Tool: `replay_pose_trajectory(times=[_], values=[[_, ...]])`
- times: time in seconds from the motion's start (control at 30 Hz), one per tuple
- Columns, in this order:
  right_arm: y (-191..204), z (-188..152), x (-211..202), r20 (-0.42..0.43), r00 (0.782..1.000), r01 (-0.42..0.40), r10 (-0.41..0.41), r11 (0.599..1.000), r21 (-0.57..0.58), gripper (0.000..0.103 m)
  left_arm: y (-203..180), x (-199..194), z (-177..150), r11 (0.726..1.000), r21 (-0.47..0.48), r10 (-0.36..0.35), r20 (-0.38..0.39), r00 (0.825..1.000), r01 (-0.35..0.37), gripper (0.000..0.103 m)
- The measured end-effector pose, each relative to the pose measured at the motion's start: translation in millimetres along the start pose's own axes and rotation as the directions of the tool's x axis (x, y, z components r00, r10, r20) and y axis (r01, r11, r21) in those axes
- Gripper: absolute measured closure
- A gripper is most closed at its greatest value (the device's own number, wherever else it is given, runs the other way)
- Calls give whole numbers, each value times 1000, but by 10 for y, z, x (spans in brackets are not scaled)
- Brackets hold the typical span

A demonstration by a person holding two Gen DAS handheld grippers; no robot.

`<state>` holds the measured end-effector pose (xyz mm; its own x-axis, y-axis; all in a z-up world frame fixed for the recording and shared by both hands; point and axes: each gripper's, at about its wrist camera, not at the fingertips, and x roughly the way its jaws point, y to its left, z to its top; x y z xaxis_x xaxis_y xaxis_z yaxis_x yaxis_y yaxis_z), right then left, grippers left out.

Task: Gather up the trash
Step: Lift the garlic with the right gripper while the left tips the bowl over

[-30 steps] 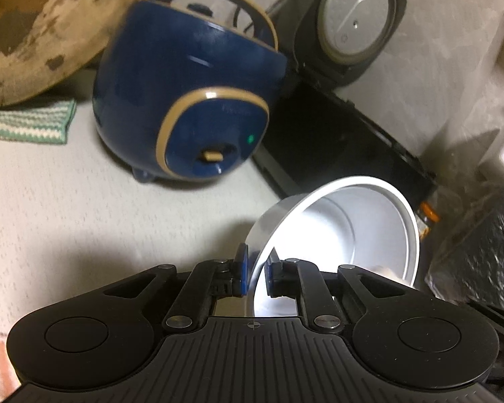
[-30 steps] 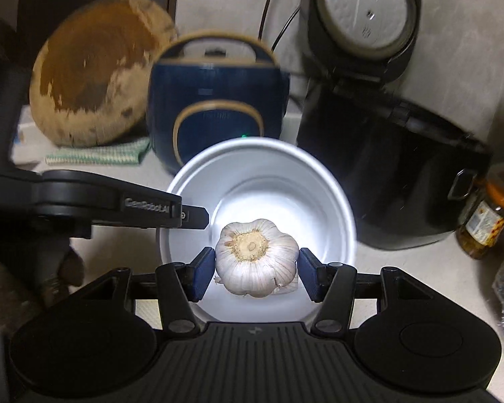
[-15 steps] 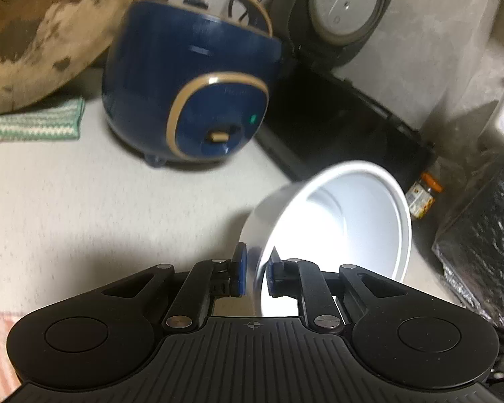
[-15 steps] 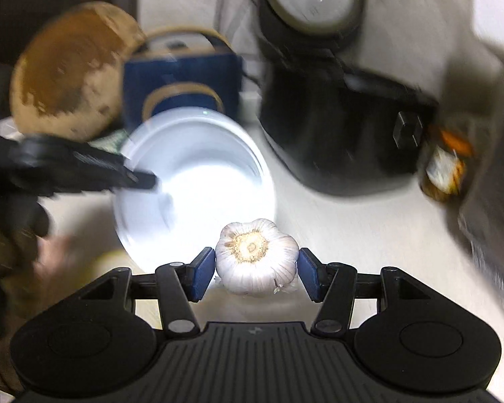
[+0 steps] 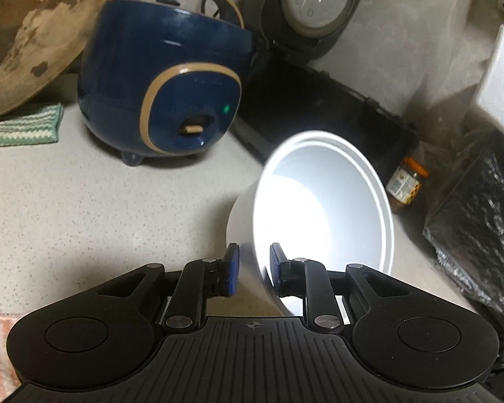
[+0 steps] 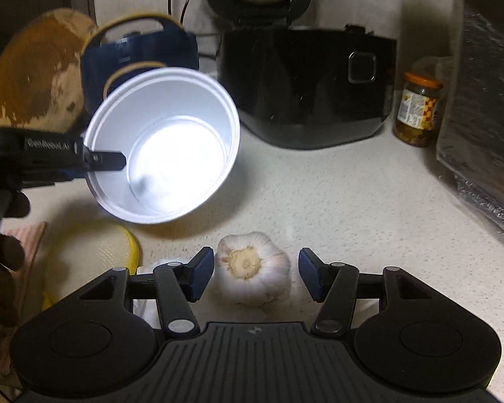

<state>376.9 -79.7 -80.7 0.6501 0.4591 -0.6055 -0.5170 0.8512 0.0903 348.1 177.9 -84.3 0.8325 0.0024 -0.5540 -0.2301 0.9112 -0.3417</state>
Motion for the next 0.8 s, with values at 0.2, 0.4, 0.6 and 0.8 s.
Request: replay_pose_trajectory(times=[0.2,0.4,0.6,0.8], values=[[4,-97,-3,3,1000,12,-12,1000,-19,30,-23,129,2,1000,-1,7,-36,999,-7,80],[40,-40,214,-22,1000,19,-19,1000,-3,30,11,292,48,997,-64,41,-127,991,-49,87],[128,5,321,-62,997,34,-35,999,-11,48,-23,204,96,998,-60,11,-98,995,-17,91],[143,94,197,-57,998,33,-31,999,36,48,78,71,151,993,-117,-45,-84,995,35,92]])
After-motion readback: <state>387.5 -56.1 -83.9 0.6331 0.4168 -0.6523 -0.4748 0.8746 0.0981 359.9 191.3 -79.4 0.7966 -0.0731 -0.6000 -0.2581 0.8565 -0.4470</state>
